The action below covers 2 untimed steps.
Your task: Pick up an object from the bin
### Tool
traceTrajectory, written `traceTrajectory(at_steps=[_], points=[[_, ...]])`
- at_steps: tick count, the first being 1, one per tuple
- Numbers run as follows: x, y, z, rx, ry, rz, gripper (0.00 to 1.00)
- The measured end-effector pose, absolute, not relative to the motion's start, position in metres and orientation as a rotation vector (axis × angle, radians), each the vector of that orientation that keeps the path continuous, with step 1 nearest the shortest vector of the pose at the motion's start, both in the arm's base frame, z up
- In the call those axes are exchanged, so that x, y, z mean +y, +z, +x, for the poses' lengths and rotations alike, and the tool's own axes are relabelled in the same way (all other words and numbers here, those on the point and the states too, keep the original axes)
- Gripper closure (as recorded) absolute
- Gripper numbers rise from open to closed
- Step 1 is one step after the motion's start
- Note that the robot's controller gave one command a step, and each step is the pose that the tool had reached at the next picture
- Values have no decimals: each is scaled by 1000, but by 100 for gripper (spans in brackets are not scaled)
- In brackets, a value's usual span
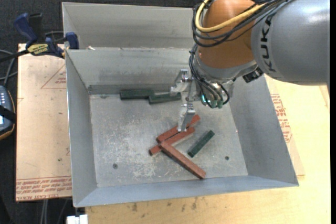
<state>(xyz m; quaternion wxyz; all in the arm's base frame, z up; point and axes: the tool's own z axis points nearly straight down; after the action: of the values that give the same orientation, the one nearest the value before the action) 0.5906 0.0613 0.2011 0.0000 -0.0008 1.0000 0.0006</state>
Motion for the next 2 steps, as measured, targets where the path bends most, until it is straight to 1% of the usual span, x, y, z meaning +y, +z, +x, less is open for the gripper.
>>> traceTrajectory(at_steps=[1, 2], points=[[61, 201, 591, 3141, 2, 0, 0], [38, 148, 588, 3133, 2, -177, 0]])
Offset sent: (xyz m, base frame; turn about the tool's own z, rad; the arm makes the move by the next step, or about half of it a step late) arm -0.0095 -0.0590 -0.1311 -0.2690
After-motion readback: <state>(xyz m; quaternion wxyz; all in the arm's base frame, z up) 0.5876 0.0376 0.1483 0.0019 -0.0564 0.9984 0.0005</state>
